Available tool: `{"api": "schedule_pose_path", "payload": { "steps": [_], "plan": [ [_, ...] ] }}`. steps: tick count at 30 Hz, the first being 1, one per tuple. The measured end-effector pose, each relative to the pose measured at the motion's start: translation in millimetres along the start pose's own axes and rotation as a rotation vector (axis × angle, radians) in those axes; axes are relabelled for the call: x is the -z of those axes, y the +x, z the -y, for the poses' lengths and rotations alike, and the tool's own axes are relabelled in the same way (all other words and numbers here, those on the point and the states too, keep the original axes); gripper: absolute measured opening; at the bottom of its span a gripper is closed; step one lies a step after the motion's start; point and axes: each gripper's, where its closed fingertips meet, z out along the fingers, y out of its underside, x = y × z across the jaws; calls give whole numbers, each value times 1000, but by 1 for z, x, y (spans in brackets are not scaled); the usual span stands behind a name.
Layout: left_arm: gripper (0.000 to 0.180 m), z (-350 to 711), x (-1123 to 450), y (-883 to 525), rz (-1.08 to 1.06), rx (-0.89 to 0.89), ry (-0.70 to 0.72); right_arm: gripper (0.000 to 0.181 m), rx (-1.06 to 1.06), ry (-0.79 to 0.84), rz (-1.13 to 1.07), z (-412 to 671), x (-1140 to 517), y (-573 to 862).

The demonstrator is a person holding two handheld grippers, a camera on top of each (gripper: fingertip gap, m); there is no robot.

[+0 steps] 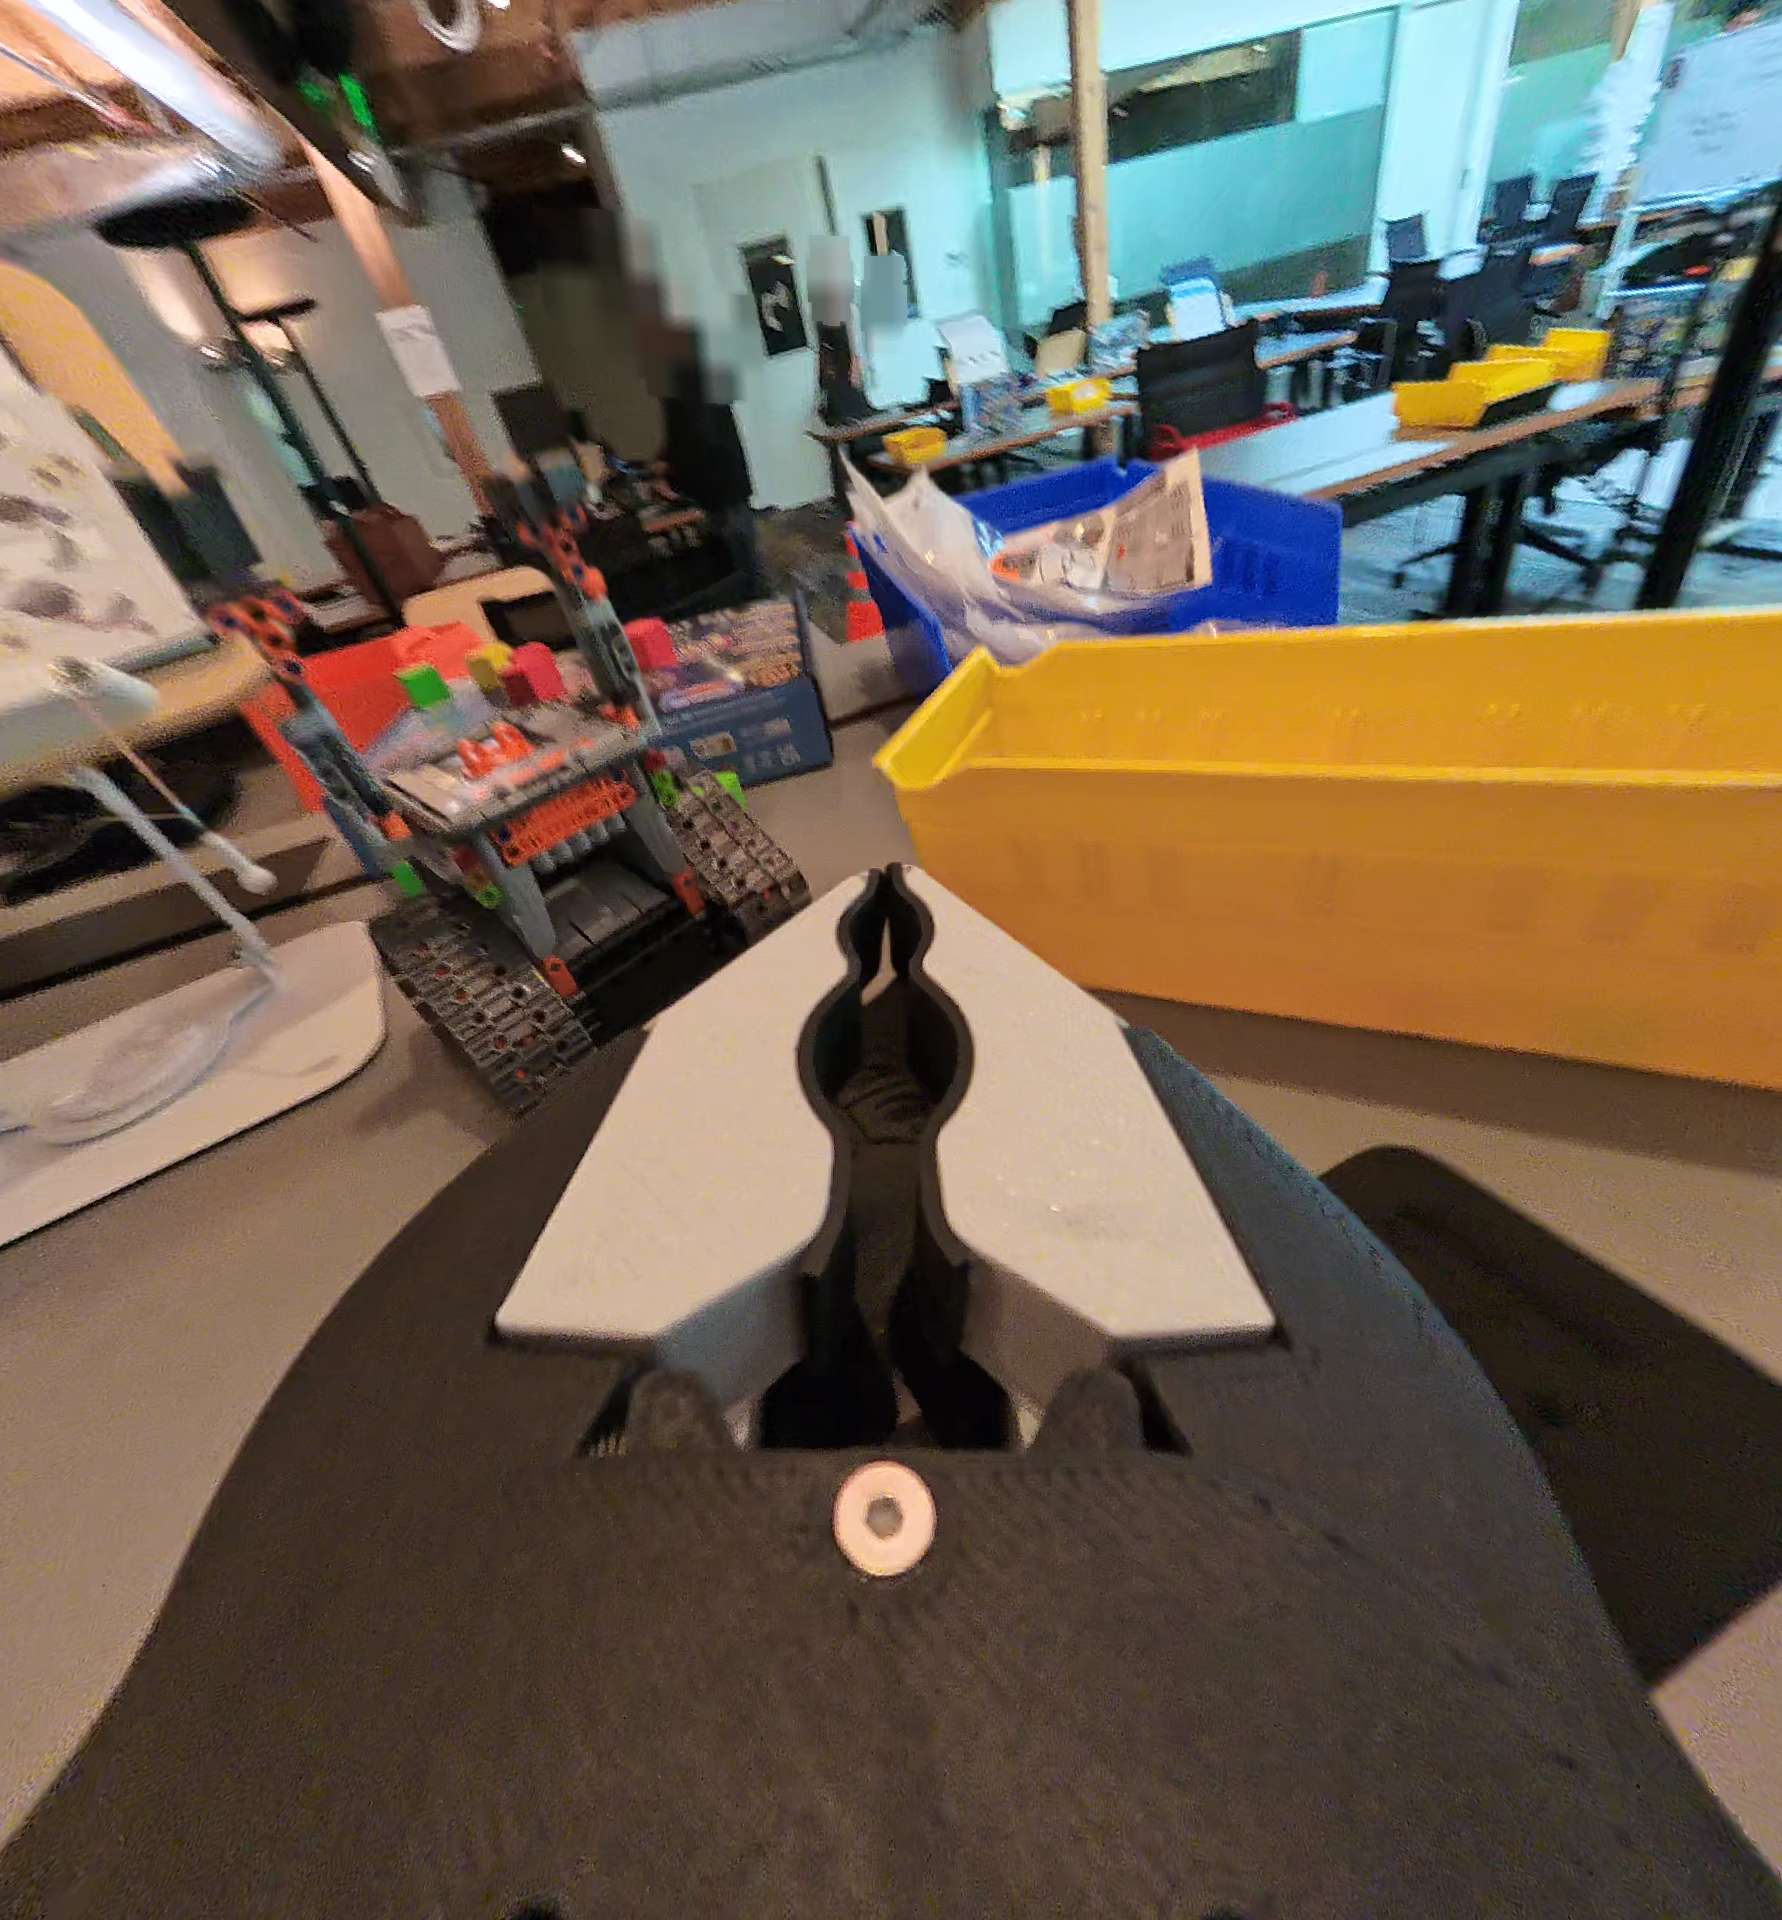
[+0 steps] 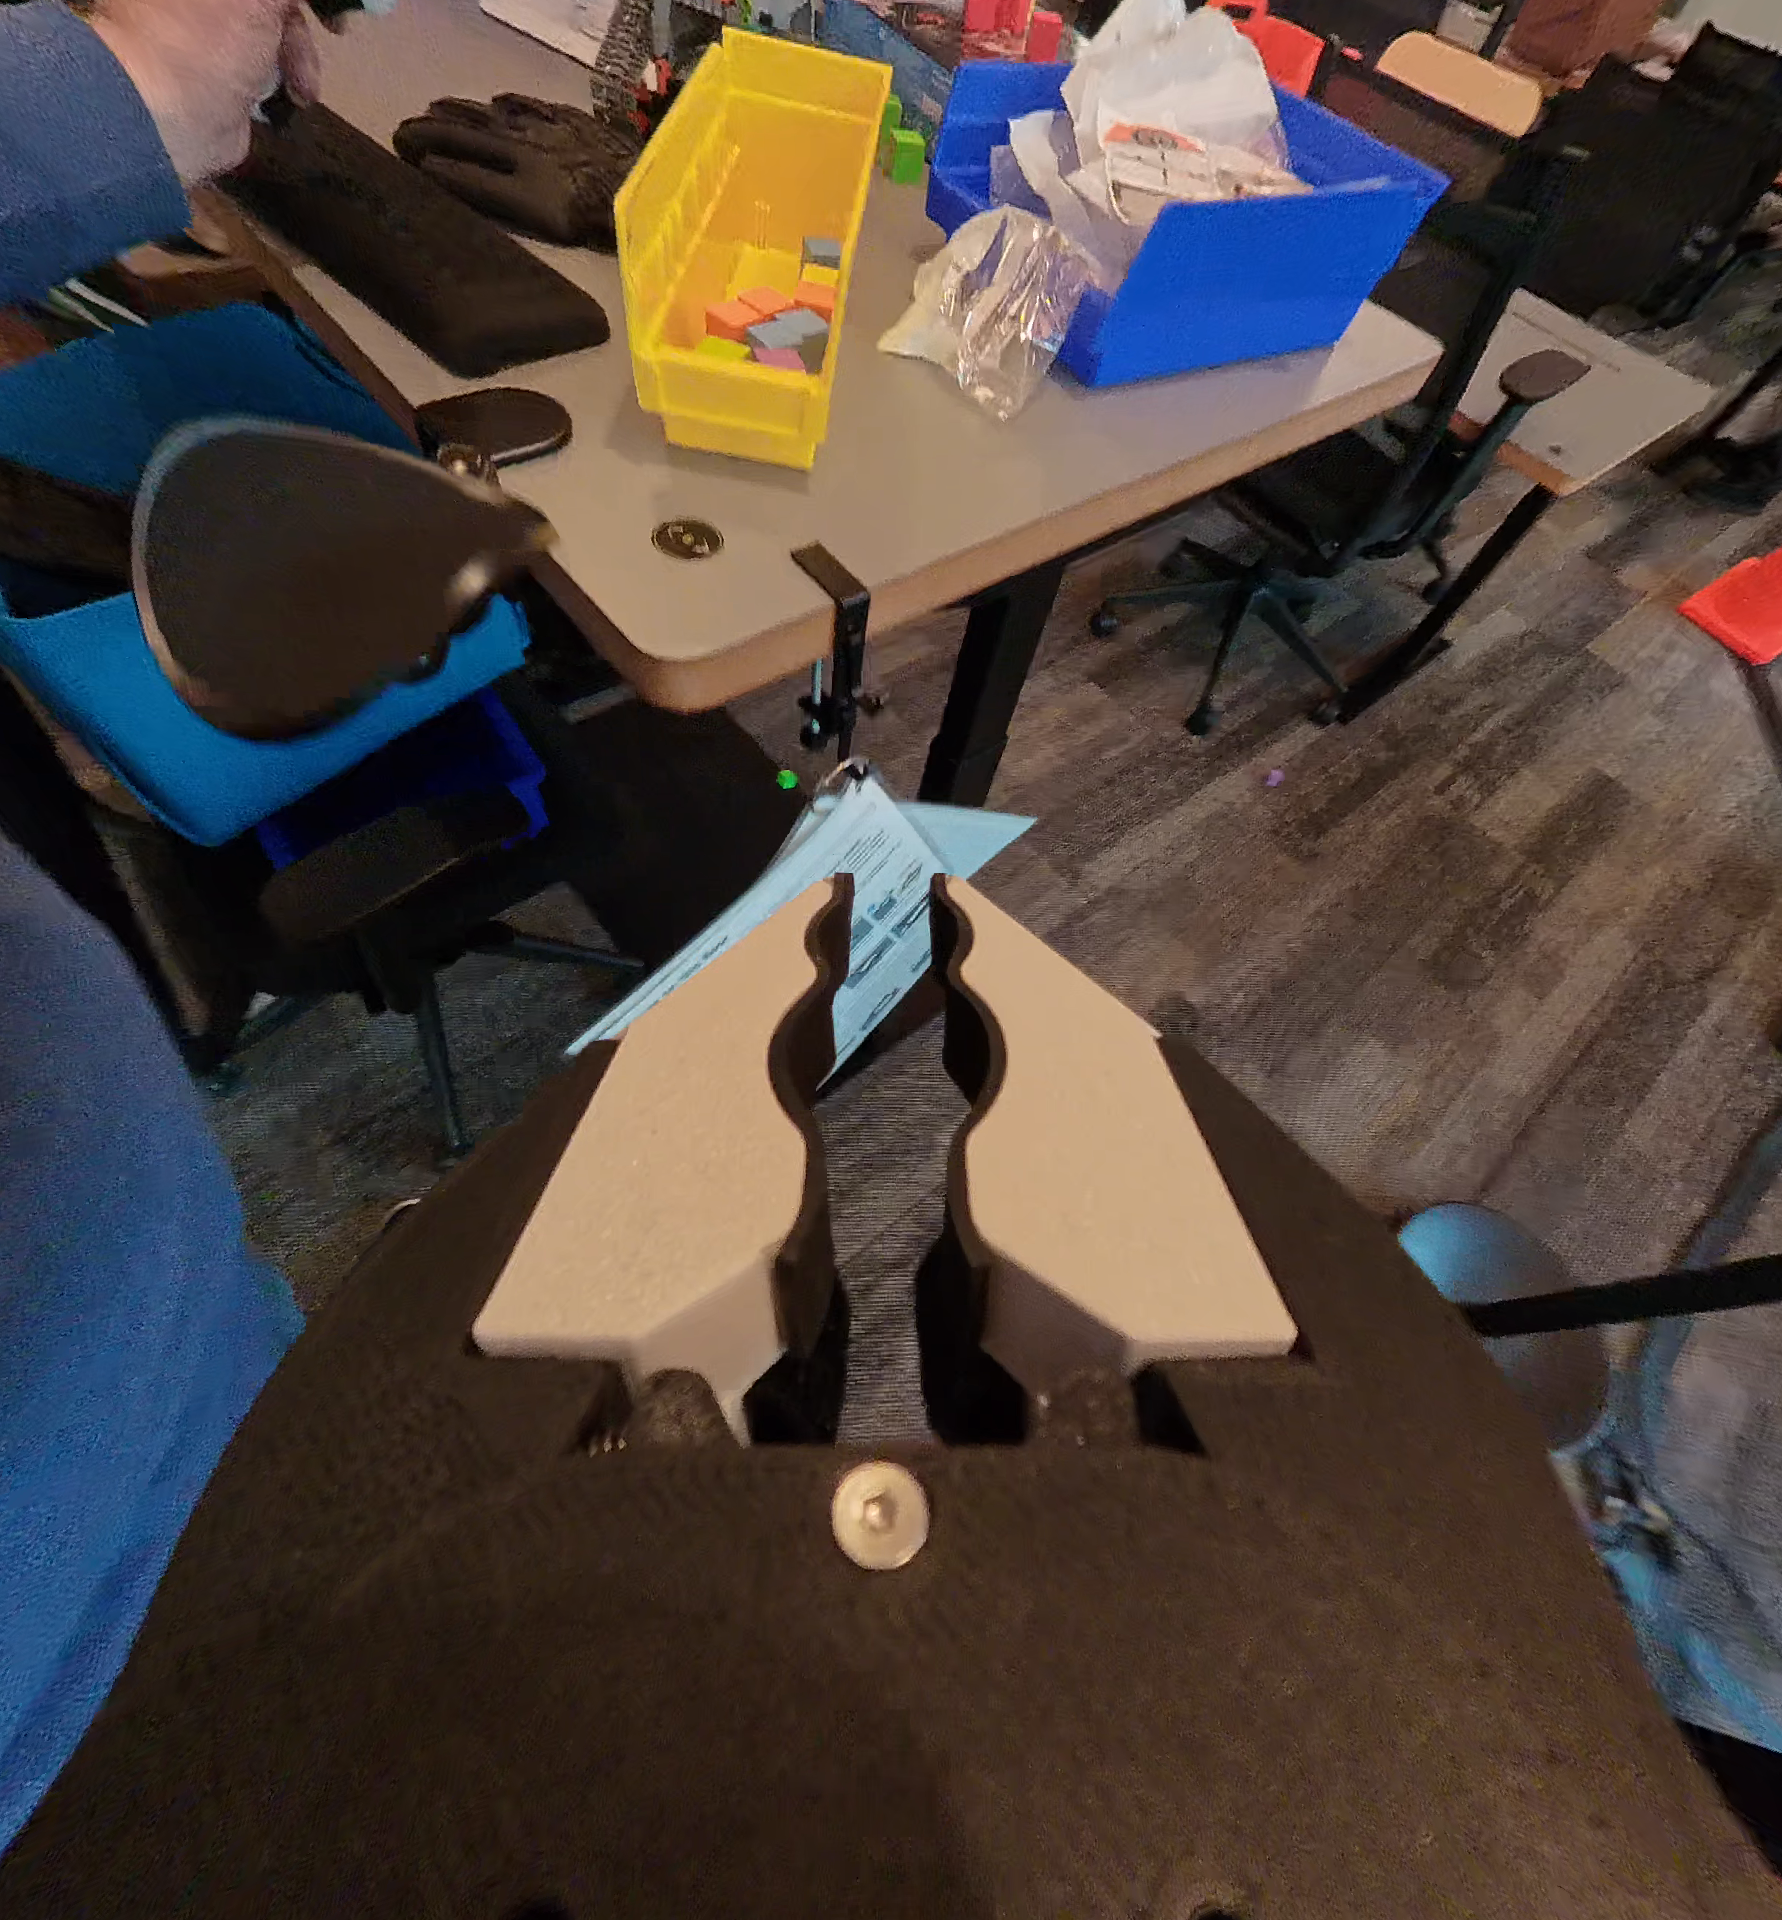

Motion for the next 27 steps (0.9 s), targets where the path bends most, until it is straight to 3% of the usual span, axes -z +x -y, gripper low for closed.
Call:
{"api": "schedule_pose_path", "payload": {
  "steps": [7, 16, 22, 27],
  "plan": [
    [0, 135, 58, 142, 192, -131, 59, 18, -157, 65, 231, -102, 49, 103],
    [3, 281, -1, 334, 20, -362, -99, 29, -64, 102, 293, -119, 52, 217],
    [19, 274, -95, 405, -126, -568, -271, 29, -114, 231, 463, -77, -5, 235],
    [24, 238, -183, 419, -227, -692, -371, 30, -48, 222, 526, -61, -61, 269]
  ]
}}
